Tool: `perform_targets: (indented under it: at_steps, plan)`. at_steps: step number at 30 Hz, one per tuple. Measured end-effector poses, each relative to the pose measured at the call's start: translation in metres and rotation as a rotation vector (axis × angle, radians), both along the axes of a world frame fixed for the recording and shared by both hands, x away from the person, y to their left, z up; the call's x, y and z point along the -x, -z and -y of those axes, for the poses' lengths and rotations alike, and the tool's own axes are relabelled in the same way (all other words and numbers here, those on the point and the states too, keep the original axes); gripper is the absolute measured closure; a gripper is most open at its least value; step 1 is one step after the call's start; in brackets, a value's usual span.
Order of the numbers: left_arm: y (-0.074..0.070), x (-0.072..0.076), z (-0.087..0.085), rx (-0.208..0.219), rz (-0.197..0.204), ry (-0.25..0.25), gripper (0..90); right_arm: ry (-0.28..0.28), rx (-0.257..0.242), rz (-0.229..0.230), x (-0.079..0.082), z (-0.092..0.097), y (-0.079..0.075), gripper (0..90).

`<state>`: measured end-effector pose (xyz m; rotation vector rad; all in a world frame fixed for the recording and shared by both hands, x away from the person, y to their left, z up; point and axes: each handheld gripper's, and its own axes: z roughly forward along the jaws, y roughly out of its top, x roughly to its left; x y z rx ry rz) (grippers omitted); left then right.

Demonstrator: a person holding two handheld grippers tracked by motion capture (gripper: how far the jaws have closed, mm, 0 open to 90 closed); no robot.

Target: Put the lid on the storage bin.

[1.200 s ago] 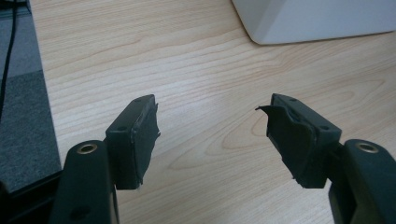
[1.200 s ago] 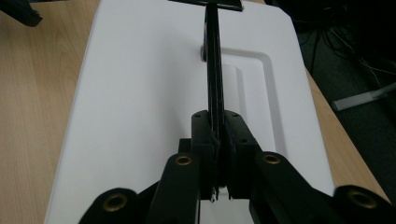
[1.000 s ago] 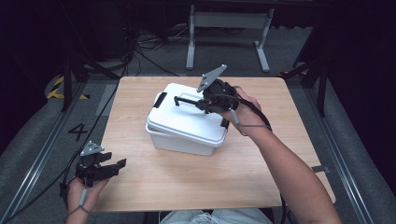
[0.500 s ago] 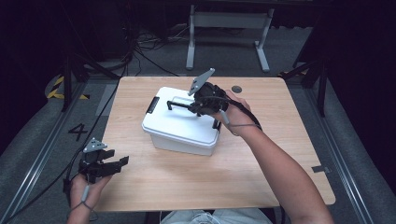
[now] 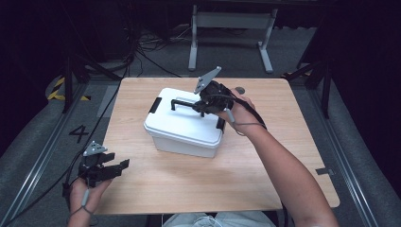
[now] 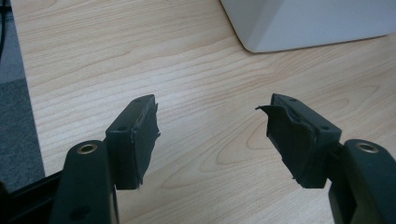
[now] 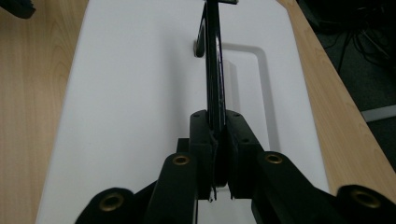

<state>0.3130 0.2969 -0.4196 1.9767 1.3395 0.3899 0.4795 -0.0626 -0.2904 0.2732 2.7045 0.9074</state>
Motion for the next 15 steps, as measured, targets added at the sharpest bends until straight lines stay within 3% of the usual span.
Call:
perform_targets:
  at_steps: [9,15]
  plan:
    - [0.0004,0.0000,-0.0005,0.005,-0.004,-0.003,34.2,-0.010,0.001,0.000,-0.0009,0.0008,0.0008,84.2]
    - [0.0009,-0.0010,-0.0005,0.000,-0.005,-0.002,34.2,-0.056,-0.004,-0.044,-0.0013,0.0087,0.0001,84.3]
